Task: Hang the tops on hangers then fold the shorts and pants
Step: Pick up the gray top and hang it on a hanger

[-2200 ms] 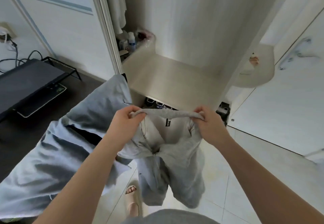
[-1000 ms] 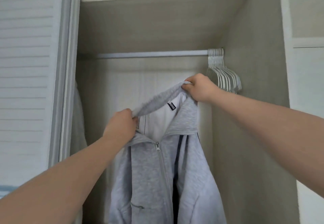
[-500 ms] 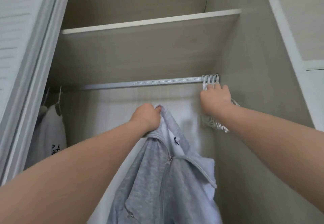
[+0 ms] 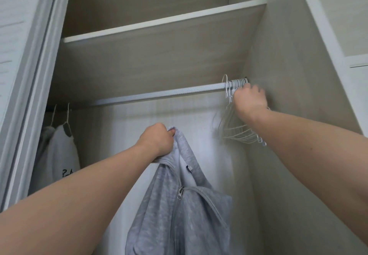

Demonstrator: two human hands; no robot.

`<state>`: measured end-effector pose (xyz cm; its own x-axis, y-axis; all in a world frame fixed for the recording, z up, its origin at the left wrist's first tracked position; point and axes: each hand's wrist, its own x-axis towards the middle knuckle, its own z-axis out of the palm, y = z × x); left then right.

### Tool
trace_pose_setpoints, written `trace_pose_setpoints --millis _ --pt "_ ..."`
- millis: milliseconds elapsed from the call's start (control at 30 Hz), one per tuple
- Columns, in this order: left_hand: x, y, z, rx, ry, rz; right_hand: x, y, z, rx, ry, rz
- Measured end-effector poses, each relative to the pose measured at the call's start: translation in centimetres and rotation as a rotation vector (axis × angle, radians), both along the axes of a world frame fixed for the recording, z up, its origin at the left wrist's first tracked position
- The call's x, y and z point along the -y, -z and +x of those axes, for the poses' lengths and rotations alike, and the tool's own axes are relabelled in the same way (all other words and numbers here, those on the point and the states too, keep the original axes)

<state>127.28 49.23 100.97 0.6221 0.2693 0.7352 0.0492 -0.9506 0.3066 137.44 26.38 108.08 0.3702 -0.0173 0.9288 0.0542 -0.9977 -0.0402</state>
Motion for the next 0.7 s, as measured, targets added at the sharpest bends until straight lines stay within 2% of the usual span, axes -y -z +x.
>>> trace_pose_setpoints --millis 167,233,333,567,700 --pt "-0.6 -0.4 -2.2 0.040 0.019 -0.016 0.2 0.0 -1.7 0.118 -0.105 0.022" --pt "-0.9 -0.5 -3.2 0.077 0.036 -0.039 0.1 0.4 -3.1 0.092 -0.251 0.080" --pt "-1.1 -0.4 -5.0 0.141 0.056 -0.066 0.0 1.3 -6.0 0.033 -0.543 0.300" --pt "-0.8 0.7 -10.4 0.261 0.090 -0.090 1.4 6.3 -13.2 -0.162 -1.000 0.805" --pt "0.2 2.2 -13.7 0.281 0.172 -0.214 1.9 10.7 -18.2 -0.272 -1.323 1.051"
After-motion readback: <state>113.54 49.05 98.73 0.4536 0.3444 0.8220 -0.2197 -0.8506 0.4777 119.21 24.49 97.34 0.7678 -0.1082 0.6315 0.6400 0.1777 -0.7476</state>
